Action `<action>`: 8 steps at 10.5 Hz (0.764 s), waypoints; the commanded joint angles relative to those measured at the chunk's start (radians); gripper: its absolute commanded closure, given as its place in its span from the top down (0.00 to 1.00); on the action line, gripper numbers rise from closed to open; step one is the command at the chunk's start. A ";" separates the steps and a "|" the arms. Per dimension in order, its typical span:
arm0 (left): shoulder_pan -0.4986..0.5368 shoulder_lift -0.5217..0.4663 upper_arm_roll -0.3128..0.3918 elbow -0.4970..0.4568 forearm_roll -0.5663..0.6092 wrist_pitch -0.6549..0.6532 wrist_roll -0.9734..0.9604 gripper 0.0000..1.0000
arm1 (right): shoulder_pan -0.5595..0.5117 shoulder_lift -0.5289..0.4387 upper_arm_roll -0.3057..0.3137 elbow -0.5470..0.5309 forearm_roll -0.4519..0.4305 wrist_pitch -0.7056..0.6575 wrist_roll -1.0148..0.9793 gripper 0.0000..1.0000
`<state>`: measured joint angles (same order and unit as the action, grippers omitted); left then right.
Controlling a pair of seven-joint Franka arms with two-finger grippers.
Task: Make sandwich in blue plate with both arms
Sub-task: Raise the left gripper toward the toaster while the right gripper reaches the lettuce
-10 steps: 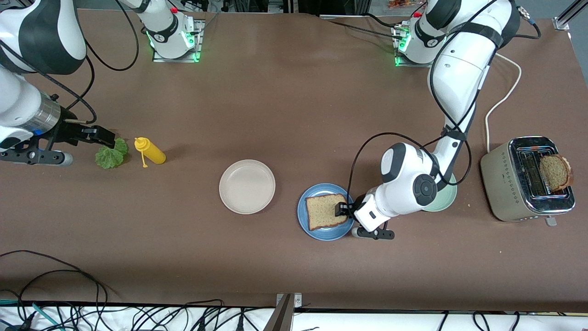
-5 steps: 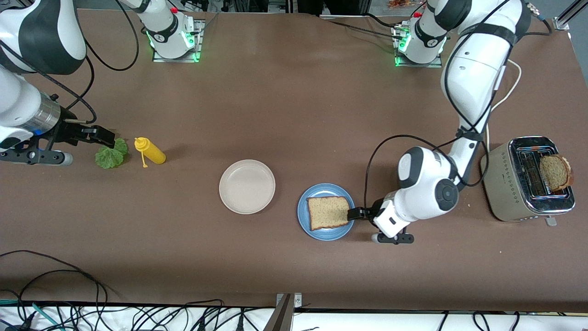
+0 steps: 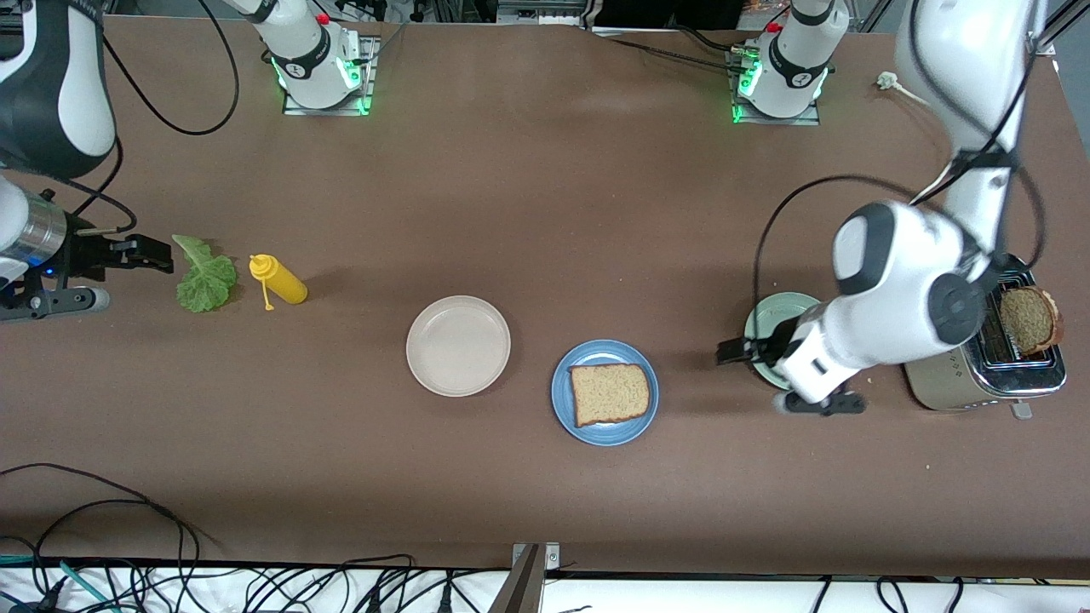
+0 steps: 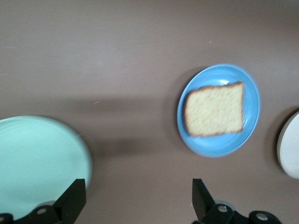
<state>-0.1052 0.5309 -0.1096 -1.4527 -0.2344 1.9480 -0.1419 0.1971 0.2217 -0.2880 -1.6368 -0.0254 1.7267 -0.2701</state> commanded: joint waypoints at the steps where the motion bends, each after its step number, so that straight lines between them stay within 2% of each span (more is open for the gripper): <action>1: -0.036 -0.213 0.019 -0.098 0.284 -0.139 -0.004 1.00 | -0.054 0.086 0.006 0.012 -0.041 -0.013 -0.226 1.00; 3: -0.022 -0.271 0.018 -0.098 0.300 -0.207 0.004 1.00 | -0.070 0.137 0.006 -0.007 -0.041 0.000 -0.326 1.00; 5: -0.011 -0.305 0.022 -0.092 0.302 -0.201 0.002 1.00 | -0.077 0.168 0.006 -0.072 -0.042 0.055 -0.403 1.00; 6: 0.002 -0.310 0.025 -0.095 0.297 -0.193 -0.002 1.00 | -0.093 0.168 0.004 -0.134 -0.044 0.130 -0.455 1.00; 8: 0.006 -0.401 0.024 -0.156 0.335 -0.195 -0.014 1.00 | -0.139 0.169 0.004 -0.263 -0.044 0.319 -0.588 1.00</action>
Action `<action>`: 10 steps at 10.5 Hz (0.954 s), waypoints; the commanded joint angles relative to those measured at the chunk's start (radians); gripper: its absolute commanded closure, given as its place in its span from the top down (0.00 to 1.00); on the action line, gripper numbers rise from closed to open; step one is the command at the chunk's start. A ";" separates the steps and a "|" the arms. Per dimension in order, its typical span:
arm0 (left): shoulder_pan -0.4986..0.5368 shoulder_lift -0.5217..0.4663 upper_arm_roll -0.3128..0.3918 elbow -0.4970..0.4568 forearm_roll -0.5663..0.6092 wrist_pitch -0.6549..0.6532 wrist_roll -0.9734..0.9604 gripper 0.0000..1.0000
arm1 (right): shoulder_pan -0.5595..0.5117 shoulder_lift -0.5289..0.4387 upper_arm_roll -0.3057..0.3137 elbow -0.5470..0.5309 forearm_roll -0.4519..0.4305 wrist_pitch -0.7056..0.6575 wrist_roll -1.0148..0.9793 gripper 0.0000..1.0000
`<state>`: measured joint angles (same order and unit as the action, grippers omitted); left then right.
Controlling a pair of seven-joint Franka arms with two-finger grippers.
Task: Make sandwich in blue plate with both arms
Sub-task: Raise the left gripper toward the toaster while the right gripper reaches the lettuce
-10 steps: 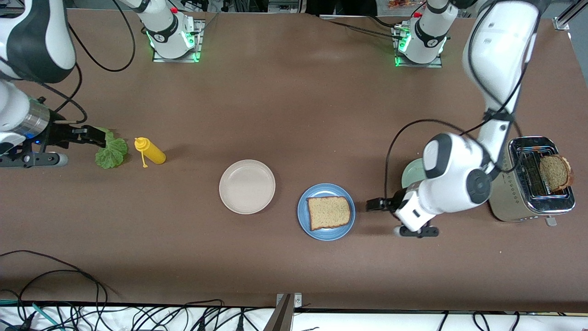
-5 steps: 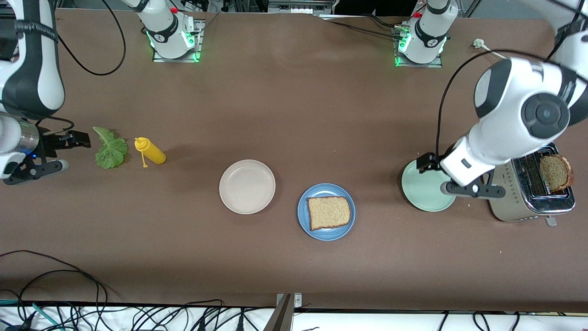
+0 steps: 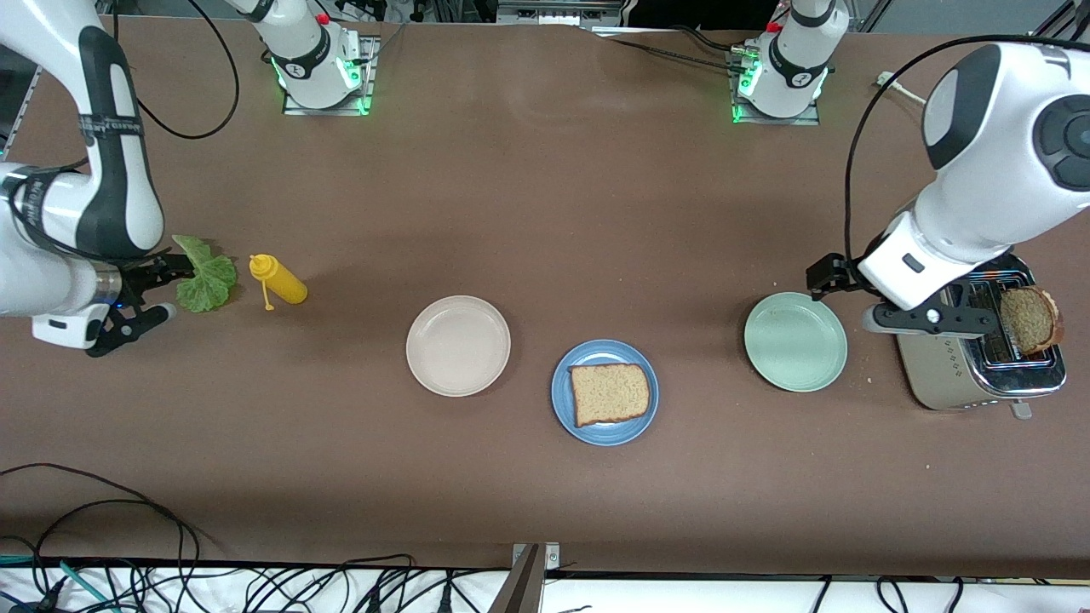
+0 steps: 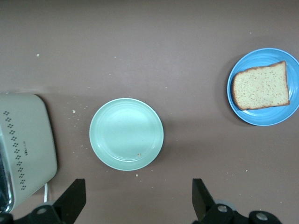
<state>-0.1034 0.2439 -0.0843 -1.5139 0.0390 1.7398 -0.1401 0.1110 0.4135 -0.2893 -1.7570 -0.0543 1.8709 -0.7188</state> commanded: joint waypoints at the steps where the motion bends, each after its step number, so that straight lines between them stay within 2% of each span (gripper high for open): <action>1: 0.005 -0.156 -0.006 -0.104 0.087 0.007 -0.021 1.00 | -0.071 -0.022 0.006 -0.188 -0.015 0.242 -0.186 1.00; 5: 0.036 -0.259 -0.008 -0.132 0.078 -0.003 -0.018 1.00 | -0.112 0.005 0.007 -0.242 -0.015 0.307 -0.246 1.00; 6: 0.057 -0.282 -0.012 -0.132 0.035 -0.031 -0.022 1.00 | -0.113 0.002 0.007 -0.240 -0.015 0.306 -0.248 1.00; 10: 0.116 -0.316 -0.014 -0.108 -0.005 -0.175 -0.128 1.00 | -0.142 0.001 0.002 -0.222 -0.012 0.307 -0.263 1.00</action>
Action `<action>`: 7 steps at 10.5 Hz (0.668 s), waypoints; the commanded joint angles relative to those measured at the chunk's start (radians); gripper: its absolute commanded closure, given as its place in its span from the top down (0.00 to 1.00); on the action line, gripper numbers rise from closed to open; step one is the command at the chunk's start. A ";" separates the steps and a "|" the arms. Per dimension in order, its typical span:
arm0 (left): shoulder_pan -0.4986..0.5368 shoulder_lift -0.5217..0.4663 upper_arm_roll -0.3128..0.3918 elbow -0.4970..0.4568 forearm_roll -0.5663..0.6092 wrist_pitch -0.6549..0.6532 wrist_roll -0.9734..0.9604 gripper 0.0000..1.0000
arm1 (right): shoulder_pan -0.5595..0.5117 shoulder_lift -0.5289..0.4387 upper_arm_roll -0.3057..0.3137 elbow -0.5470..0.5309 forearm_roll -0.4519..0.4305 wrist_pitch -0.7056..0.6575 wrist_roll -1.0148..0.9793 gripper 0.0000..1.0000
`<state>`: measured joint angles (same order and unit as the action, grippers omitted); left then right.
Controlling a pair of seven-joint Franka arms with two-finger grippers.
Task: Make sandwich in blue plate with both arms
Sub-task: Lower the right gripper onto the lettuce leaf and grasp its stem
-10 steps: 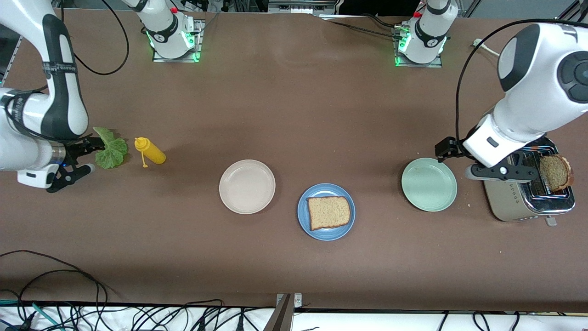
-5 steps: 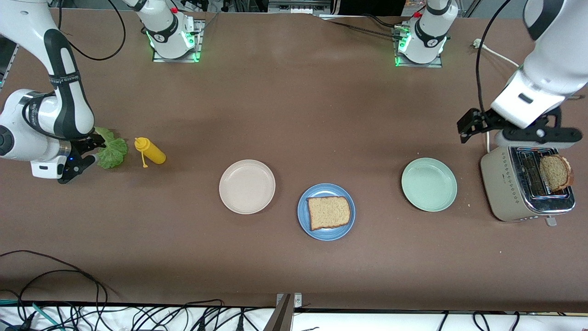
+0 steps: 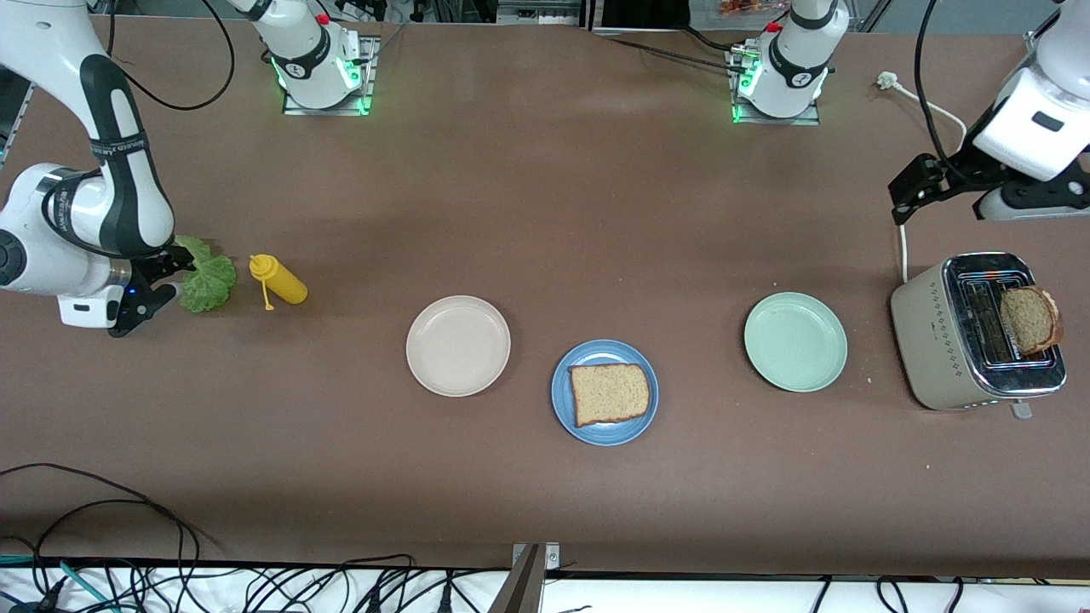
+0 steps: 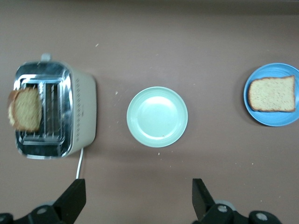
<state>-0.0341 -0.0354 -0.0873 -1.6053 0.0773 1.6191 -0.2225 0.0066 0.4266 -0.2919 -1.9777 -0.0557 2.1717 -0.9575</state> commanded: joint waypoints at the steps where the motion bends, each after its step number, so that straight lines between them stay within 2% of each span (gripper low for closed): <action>1: 0.052 -0.035 -0.012 -0.010 -0.045 -0.086 -0.046 1.00 | -0.054 -0.011 0.005 -0.001 -0.009 0.007 -0.032 1.00; 7: 0.049 -0.026 -0.014 0.011 -0.045 -0.120 -0.032 1.00 | -0.099 0.000 0.005 -0.007 0.007 -0.006 -0.092 1.00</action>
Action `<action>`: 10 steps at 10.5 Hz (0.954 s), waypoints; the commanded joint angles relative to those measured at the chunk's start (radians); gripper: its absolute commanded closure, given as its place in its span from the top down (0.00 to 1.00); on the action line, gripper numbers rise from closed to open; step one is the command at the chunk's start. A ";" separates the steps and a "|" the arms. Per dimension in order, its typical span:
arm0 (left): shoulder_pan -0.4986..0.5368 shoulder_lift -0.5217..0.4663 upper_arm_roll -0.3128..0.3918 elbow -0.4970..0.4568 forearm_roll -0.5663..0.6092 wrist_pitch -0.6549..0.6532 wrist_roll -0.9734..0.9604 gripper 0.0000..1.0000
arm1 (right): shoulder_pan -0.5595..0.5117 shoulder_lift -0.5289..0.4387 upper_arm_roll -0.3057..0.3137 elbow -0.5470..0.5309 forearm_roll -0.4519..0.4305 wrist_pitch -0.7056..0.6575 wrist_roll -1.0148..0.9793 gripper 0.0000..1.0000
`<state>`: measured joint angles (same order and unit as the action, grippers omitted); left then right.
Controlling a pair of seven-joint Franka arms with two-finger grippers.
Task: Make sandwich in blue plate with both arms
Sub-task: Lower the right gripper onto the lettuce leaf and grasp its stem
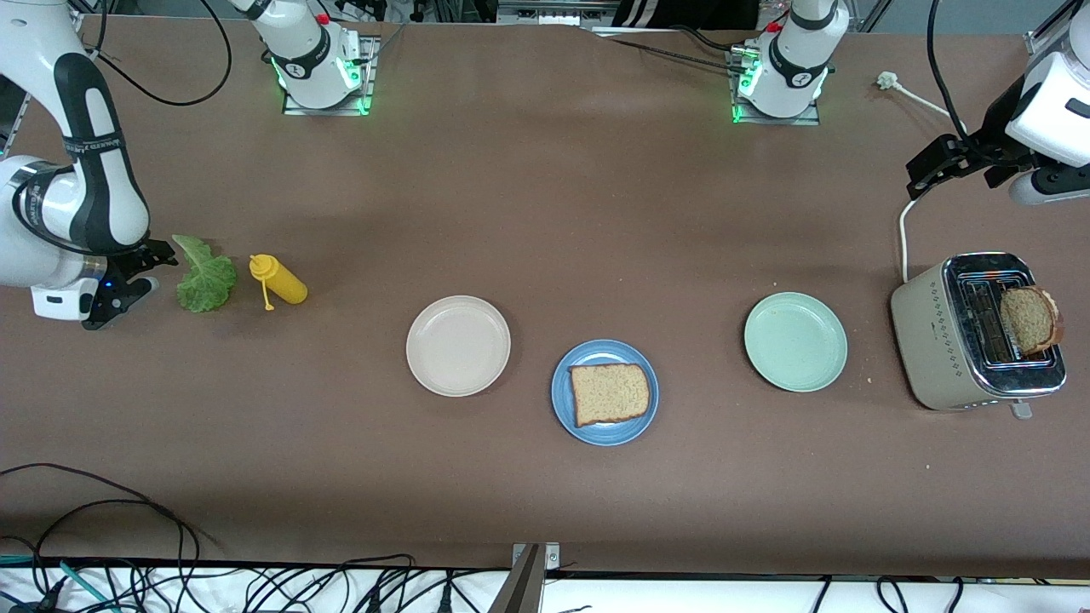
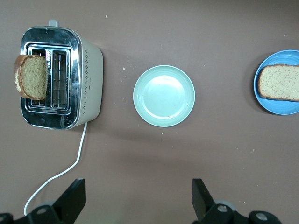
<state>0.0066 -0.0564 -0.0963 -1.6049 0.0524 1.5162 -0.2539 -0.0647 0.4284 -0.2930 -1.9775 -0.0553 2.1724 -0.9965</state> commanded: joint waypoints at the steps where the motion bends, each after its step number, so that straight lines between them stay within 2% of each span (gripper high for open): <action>1: 0.009 -0.005 -0.005 0.011 -0.020 -0.018 0.001 1.00 | -0.039 0.003 0.006 -0.012 0.006 -0.006 -0.057 1.00; 3: 0.006 -0.005 -0.007 0.013 -0.020 -0.018 0.002 1.00 | -0.047 0.033 0.006 -0.014 0.006 -0.006 -0.089 1.00; 7: 0.004 -0.002 -0.007 0.023 -0.020 -0.016 0.016 1.00 | -0.035 0.038 0.015 -0.009 0.006 -0.135 -0.085 1.00; 10: 0.009 0.000 0.003 0.023 -0.022 -0.010 0.177 1.00 | -0.015 0.053 0.015 -0.011 0.024 -0.181 -0.077 1.00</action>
<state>0.0065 -0.0565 -0.0982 -1.5987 0.0523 1.5160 -0.1682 -0.0884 0.4737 -0.2774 -1.9875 -0.0544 2.0257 -1.0704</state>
